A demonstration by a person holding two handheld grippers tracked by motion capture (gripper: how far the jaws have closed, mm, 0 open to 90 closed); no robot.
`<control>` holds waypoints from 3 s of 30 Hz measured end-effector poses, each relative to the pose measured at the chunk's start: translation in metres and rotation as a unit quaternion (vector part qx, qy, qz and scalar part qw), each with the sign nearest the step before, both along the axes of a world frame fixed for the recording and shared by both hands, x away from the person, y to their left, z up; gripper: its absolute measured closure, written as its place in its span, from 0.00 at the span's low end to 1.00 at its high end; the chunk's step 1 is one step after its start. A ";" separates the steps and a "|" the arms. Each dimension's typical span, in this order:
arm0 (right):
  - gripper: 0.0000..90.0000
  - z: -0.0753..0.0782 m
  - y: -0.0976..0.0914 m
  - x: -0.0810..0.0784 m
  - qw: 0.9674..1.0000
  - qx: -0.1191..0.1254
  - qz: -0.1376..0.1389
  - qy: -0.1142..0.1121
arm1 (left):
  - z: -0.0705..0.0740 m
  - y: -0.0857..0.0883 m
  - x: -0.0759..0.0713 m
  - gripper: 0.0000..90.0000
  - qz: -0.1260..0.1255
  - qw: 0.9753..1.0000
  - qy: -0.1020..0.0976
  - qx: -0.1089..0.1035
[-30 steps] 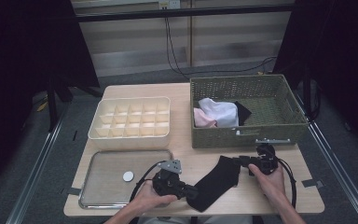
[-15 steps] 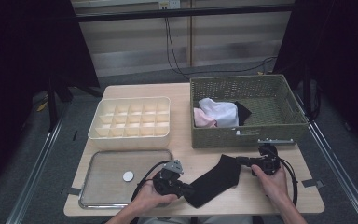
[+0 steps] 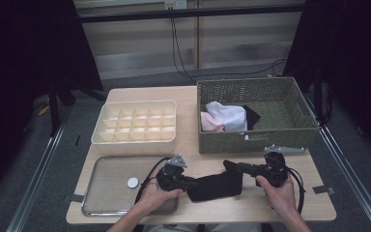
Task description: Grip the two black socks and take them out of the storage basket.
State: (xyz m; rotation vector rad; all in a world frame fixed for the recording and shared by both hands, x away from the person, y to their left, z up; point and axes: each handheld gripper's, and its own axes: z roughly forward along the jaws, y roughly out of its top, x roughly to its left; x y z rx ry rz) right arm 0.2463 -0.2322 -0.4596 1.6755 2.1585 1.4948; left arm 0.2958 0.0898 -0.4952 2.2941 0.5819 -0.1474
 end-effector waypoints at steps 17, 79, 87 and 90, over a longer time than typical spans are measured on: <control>0.83 -0.029 0.057 -0.002 0.992 -0.033 0.111 0.051 | -0.001 0.007 0.007 0.79 0.021 1.000 -0.012 -0.006; 0.80 -0.026 -0.070 -0.014 0.992 -0.091 -0.065 0.059 | -0.002 0.008 0.006 0.72 0.016 0.999 -0.018 -0.021; 0.72 -0.026 -0.055 -0.009 0.994 -0.087 -0.041 0.050 | 0.006 0.021 0.017 0.68 0.041 0.998 -0.016 -0.034; 0.74 -0.029 -0.043 -0.007 0.994 -0.096 -0.019 0.056 | 0.003 0.022 0.017 0.67 0.040 0.999 -0.016 -0.025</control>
